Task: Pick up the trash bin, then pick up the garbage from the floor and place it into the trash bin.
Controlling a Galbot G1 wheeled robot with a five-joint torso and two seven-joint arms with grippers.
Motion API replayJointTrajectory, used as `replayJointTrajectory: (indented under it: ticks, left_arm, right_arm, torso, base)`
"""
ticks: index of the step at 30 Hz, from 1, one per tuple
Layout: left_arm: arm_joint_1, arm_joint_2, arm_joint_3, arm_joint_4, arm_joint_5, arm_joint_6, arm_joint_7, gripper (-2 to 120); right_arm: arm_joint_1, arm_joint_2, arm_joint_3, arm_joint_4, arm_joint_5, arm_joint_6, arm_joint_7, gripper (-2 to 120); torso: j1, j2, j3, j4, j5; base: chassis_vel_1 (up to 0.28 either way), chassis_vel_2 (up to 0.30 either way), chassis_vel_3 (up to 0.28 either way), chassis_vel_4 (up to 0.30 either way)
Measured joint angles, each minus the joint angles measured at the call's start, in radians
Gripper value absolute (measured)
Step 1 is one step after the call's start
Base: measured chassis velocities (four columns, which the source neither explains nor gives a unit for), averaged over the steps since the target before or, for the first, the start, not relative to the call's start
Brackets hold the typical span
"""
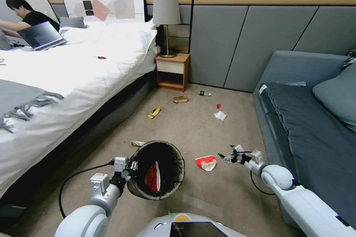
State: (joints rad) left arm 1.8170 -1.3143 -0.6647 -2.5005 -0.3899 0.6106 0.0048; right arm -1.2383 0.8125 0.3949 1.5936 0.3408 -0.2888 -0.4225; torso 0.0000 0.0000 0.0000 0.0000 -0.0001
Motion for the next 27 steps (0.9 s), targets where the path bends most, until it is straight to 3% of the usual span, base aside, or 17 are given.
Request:
replayJointTrajectory:
  ticks: [17,27]
  left_arm:
    - [-0.003,0.009,-0.003,0.000,-0.036,0.009,-0.013,7]
    - [0.003,0.007,-0.006,0.001,-0.033,0.009,-0.013,7]
  right_arm:
    - [0.203,0.078,-0.200,-0.225,-0.185,0.096,-0.135,100]
    - [0.248,0.133,-0.271,-0.313,-0.220,0.120,-0.146,100]
  torso:
    - [0.000,0.000,0.000,0.0000,0.0000]
    - [0.000,0.000,0.000,0.0000,0.0002]
  base:
    - [0.000,0.000,0.000,0.000]
    - [0.000,0.000,0.000,0.000]
